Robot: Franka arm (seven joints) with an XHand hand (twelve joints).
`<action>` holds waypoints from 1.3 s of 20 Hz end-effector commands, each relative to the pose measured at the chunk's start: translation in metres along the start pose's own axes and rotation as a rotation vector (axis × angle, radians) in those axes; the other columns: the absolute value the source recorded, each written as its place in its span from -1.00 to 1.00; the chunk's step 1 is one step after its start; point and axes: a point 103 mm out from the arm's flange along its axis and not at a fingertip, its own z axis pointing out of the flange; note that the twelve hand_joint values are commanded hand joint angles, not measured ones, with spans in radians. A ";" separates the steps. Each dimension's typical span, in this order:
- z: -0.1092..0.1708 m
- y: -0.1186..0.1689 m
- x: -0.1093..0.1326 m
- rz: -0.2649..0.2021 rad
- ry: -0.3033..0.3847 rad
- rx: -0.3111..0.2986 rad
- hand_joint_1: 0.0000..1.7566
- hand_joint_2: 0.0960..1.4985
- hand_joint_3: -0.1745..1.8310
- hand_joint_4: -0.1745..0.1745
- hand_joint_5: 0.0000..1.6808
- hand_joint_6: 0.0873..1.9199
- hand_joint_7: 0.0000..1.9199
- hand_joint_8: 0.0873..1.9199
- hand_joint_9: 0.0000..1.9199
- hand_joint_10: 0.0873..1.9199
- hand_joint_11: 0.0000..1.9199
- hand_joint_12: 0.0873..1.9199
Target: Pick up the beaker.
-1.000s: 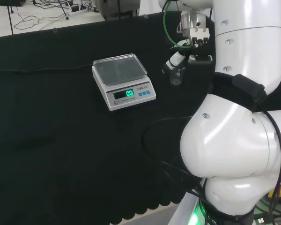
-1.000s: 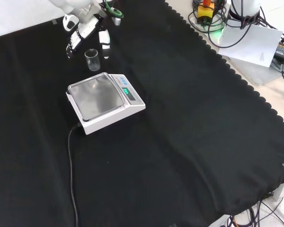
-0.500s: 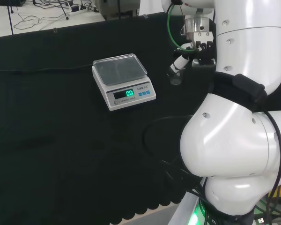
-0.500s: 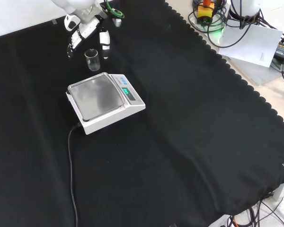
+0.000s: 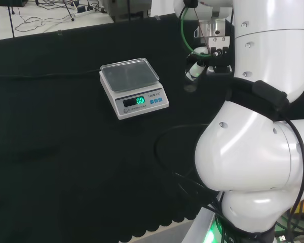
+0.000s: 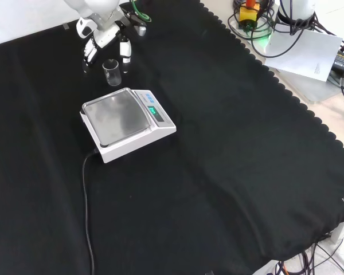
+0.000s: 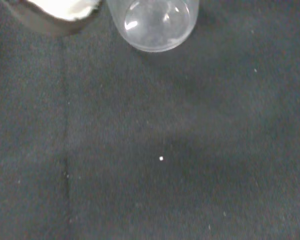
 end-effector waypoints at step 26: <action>-0.113 -0.012 0.013 -0.117 -0.081 0.023 0.54 0.55 -0.82 -1.00 -0.06 0.28 -0.29 0.34 0.01 0.20 0.09 -0.19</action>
